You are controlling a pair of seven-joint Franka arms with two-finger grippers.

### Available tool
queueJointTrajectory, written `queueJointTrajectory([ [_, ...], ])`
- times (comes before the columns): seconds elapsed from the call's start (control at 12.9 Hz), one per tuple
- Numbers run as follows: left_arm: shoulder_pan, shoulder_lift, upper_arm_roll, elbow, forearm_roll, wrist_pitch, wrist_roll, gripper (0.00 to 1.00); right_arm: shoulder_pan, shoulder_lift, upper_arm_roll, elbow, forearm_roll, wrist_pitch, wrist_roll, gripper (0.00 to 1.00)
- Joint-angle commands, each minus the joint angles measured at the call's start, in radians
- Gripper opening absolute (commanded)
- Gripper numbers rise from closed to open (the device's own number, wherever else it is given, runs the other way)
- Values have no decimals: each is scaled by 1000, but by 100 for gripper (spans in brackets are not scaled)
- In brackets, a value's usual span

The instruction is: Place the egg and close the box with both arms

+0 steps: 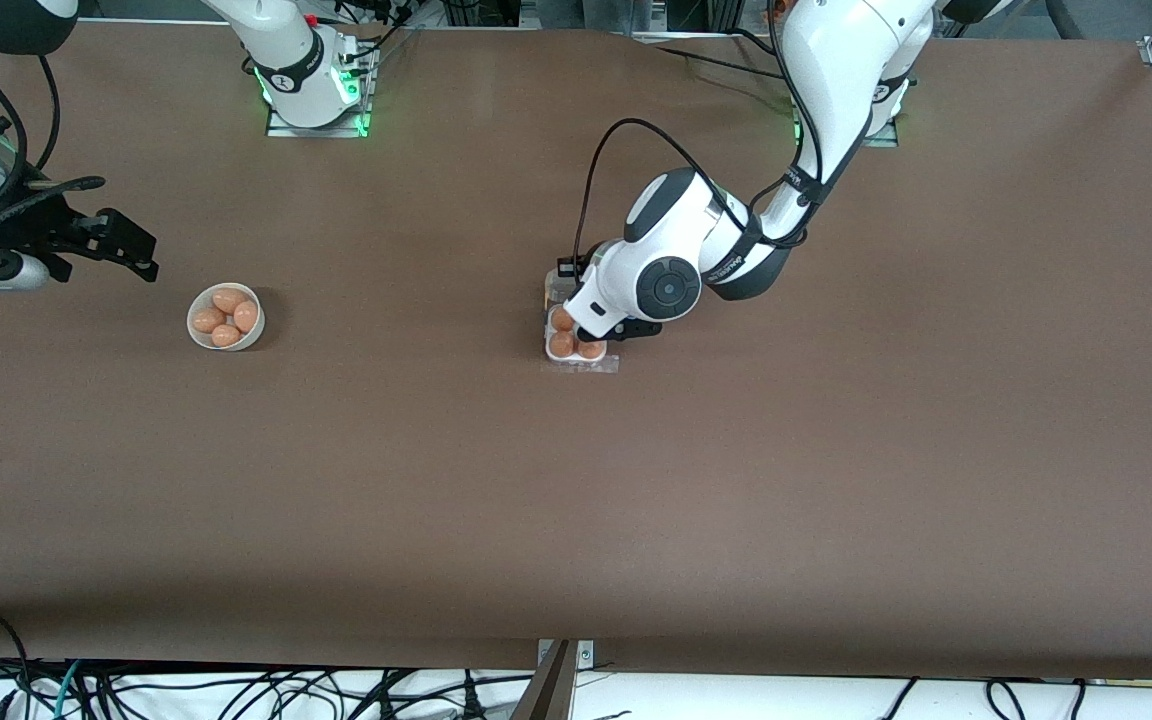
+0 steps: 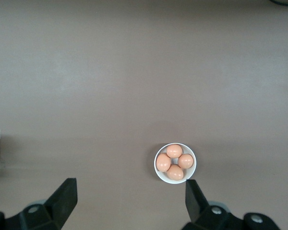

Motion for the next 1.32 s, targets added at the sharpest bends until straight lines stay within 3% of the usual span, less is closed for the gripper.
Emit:
queueJointTrajectory([
  [0.0, -12, 18, 22, 65, 40, 19, -24, 1, -8, 6, 8, 20, -15, -9, -6, 100],
  [0.23, -7, 10, 61, 116, 49, 22, -24, 2, -10, 6, 8, 20, -14, -10, -8, 100],
  [0.39, -3, -17, 97, 119, 165, -22, -23, 13, -10, 6, 8, 20, -14, -10, -10, 100],
  [0.54, 57, -45, 98, 122, 248, -99, -18, 41, -10, 6, 8, 20, -14, -10, -10, 100],
  [0.78, 151, -54, 97, 209, 351, -177, -7, 72, -10, 6, 8, 20, -14, -10, -8, 100],
  [1.24, 272, -59, 98, 284, 532, -226, 133, 97, -10, 6, 8, 20, -14, -12, -6, 100],
])
